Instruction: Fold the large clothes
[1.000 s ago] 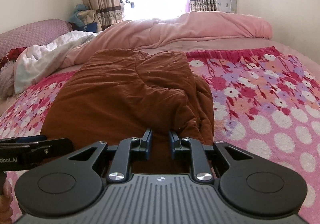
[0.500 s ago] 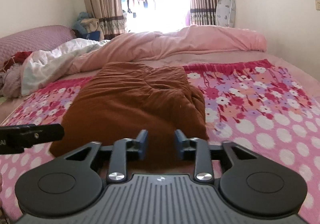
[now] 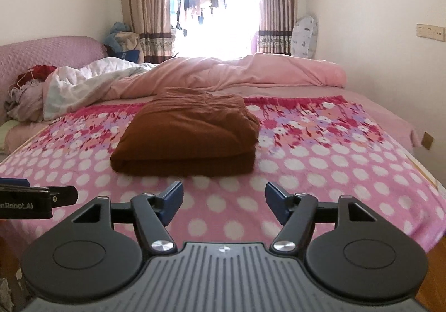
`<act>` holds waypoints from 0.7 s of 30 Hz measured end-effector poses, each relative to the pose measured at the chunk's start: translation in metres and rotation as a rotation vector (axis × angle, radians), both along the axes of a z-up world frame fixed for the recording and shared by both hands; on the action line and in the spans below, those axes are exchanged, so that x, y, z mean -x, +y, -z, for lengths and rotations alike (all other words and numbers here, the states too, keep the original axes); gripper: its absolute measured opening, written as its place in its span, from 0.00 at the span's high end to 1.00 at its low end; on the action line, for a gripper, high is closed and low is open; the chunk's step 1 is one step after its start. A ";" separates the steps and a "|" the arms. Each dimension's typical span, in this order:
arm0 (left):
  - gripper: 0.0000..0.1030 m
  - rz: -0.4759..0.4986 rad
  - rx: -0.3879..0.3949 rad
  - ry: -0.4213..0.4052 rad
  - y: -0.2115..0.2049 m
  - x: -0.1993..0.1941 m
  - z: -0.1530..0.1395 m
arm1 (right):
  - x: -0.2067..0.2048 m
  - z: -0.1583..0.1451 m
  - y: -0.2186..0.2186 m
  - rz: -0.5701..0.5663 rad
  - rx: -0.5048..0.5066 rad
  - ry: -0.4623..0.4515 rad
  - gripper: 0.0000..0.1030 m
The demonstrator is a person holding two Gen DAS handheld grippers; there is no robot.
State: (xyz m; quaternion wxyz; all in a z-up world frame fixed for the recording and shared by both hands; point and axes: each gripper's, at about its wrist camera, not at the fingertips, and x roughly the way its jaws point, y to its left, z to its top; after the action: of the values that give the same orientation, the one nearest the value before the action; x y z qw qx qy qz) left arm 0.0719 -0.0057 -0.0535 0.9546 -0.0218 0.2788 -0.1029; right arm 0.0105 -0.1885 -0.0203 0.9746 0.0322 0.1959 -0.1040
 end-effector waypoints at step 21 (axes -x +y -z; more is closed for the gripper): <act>0.00 -0.005 0.009 0.013 0.000 0.016 0.006 | 0.022 0.011 0.005 0.016 -0.022 -0.001 0.23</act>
State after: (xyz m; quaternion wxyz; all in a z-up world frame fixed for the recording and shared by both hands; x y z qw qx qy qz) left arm 0.0557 -0.0060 -0.0594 0.9529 -0.0273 0.2845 -0.1017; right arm -0.0112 -0.1838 -0.0311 0.9734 0.0445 0.1963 -0.1098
